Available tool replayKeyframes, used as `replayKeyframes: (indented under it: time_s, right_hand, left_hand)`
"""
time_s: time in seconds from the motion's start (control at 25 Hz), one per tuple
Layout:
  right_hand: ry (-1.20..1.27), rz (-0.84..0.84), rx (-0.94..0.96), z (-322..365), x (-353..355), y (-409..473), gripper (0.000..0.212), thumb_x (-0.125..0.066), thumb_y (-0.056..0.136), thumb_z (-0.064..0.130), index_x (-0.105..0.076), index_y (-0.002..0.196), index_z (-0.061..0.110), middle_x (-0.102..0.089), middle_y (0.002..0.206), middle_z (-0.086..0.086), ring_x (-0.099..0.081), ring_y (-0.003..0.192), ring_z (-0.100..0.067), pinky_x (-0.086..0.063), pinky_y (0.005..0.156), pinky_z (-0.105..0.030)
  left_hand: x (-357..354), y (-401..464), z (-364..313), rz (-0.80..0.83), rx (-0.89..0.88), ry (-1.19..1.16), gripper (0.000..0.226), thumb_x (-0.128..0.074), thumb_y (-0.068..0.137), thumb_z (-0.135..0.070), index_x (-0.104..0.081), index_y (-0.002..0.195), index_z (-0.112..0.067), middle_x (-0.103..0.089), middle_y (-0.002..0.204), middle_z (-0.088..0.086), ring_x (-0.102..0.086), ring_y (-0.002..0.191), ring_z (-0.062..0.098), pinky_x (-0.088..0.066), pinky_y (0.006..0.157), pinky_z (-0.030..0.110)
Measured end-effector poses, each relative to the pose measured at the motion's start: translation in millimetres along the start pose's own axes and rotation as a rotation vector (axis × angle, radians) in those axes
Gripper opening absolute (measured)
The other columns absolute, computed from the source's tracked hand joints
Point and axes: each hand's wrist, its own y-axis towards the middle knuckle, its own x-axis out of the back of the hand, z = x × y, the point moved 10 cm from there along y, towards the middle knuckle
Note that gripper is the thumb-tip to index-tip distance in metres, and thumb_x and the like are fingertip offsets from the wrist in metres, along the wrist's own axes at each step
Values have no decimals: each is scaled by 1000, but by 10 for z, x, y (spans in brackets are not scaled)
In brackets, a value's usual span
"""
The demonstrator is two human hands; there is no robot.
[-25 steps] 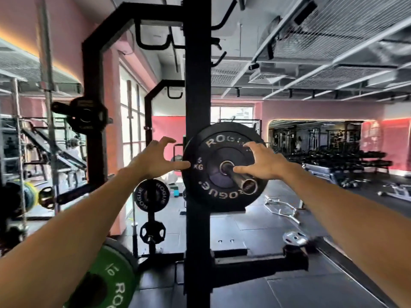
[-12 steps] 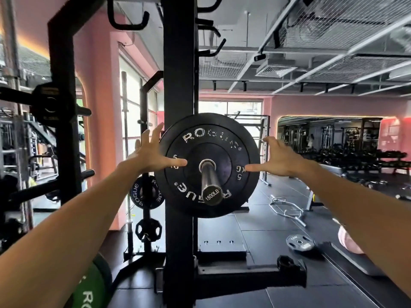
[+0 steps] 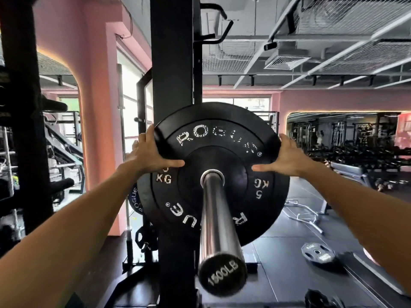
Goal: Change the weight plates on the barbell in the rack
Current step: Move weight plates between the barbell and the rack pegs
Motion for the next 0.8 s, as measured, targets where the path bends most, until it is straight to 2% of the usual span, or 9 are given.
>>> replayKeyframes:
  time_s: [0.12,0.2,0.28,0.44,0.64,0.8]
  right_hand:
    - [126,-35,-7,-44,-161,247,144,-87,33,64,-9,147,24,-24,151,-13,-31,138,-36,-31,113,-51]
    - [246,-105,-18,-116,-217,328,141,-89,23,63,-19,138,20,-35,143,-13,-40,132,-33,-37,109,-50]
    - [301,-145,-51,-192,-213,359,132,-91,24,59,-27,130,14,-47,136,-10,-49,126,-31,-41,105,-45]
    - [321,-154,-110,-268,-180,294,114,-95,39,45,-30,126,8,-52,132,-9,-51,124,-29,-41,99,-36]
    - [360,-152,-98,-208,-26,-79,113,-95,39,45,-30,125,9,-53,130,-7,-51,122,-28,-41,95,-35]
    - [356,-152,-94,-125,195,-545,112,-95,39,45,-31,125,11,-53,127,-7,-51,121,-28,-42,95,-35]
  left_hand:
    - [-123,223,108,-86,25,-3,148,-89,38,-64,-6,152,-19,-30,151,14,-35,137,38,-35,107,53]
    - [-140,316,169,-136,13,-94,143,-92,30,-59,-22,145,-10,-39,142,13,-41,132,34,-40,106,49]
    - [-132,374,229,-124,40,-185,137,-94,25,-56,-30,136,-8,-48,135,10,-48,127,30,-44,101,46]
    - [-87,316,252,-107,102,-207,122,-97,34,-44,-31,129,-7,-53,131,10,-51,122,31,-46,94,41]
    - [145,-21,135,-131,93,-246,117,-98,36,-40,-33,128,-7,-53,130,8,-51,121,29,-43,86,34]
    - [424,-455,7,-121,80,-234,115,-97,36,-42,-33,125,-7,-53,128,8,-52,118,29,-45,86,36]
